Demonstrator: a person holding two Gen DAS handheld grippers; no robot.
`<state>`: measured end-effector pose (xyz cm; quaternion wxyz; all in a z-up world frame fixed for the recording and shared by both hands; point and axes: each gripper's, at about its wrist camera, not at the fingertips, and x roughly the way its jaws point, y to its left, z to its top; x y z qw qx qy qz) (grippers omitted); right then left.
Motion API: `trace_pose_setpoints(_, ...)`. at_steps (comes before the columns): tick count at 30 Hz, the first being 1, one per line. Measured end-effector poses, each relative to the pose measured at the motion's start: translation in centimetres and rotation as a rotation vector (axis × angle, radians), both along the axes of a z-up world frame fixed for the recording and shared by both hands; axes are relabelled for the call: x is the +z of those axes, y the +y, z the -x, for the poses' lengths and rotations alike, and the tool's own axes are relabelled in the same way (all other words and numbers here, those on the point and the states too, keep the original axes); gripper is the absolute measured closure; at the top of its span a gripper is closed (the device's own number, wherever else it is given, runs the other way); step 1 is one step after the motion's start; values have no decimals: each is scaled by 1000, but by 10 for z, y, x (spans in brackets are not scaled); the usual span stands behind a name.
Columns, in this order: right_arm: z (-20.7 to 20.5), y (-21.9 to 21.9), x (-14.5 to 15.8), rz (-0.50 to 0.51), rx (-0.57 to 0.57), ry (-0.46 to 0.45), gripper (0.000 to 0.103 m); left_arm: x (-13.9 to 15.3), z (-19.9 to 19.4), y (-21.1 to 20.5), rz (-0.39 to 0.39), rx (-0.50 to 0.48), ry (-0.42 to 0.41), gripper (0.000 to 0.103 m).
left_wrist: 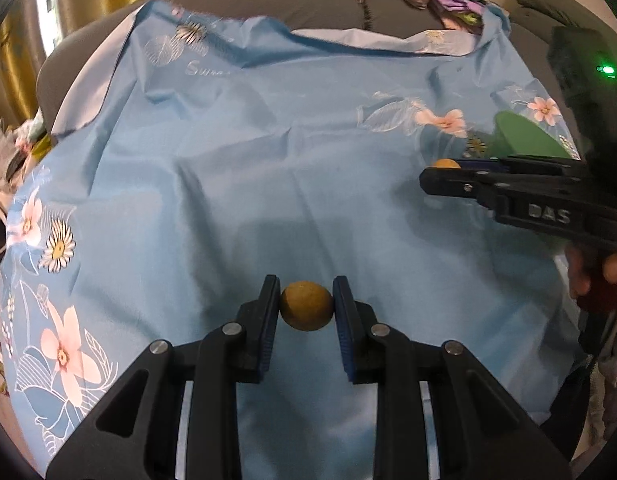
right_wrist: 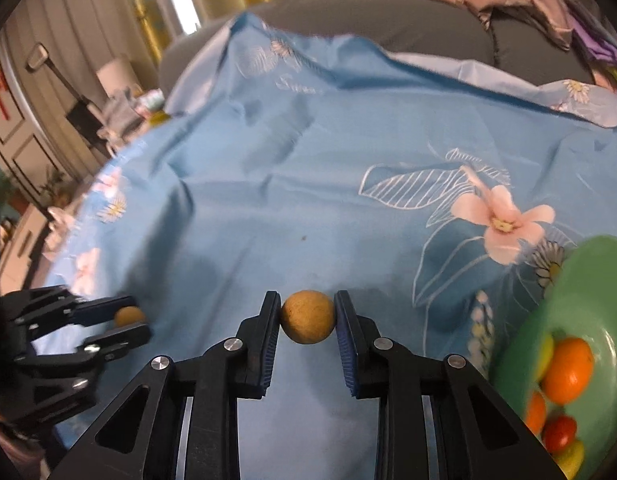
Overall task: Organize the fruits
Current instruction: 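Carry both yellow tomatoes over the green bowl with both tools, then open both tools to drop the yellow tomatoes into the bowl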
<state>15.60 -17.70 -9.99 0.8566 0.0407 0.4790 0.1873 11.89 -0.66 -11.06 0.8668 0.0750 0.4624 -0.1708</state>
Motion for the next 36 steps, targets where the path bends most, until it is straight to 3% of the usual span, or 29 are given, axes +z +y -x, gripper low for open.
trace_pose_setpoints(8,39,-45,47,-51,-62,-111,74,32,12,-51,4,-95,-60,76)
trace_pose_setpoints(15,64,-97,61,-55,-163,-148,74,51,13,-125,23,-219,-95,76)
trace_pose_setpoints(20,72,-139,57,-23,-260,-130,74,52,3,-183,31,-313,-97,76)
trace_pose_setpoints(25,75,-168,44,32,-321,-94,74,34,-8,-229,-10,-366,-54,76)
trace_pose_setpoints(32,70,-184,23,77,-358,-8,74,14,-20,-254,-84,-361,-4,76)
trace_pose_setpoints(33,69,-185,21,86,-361,3,74,15,-21,-254,-93,-353,-2,70)
trace_pose_setpoints(34,71,-185,22,93,-366,6,74,17,-21,-253,-99,-343,-4,56)
trace_pose_setpoints(36,75,-188,25,94,-371,7,74,23,-21,-250,-114,-316,-19,40)
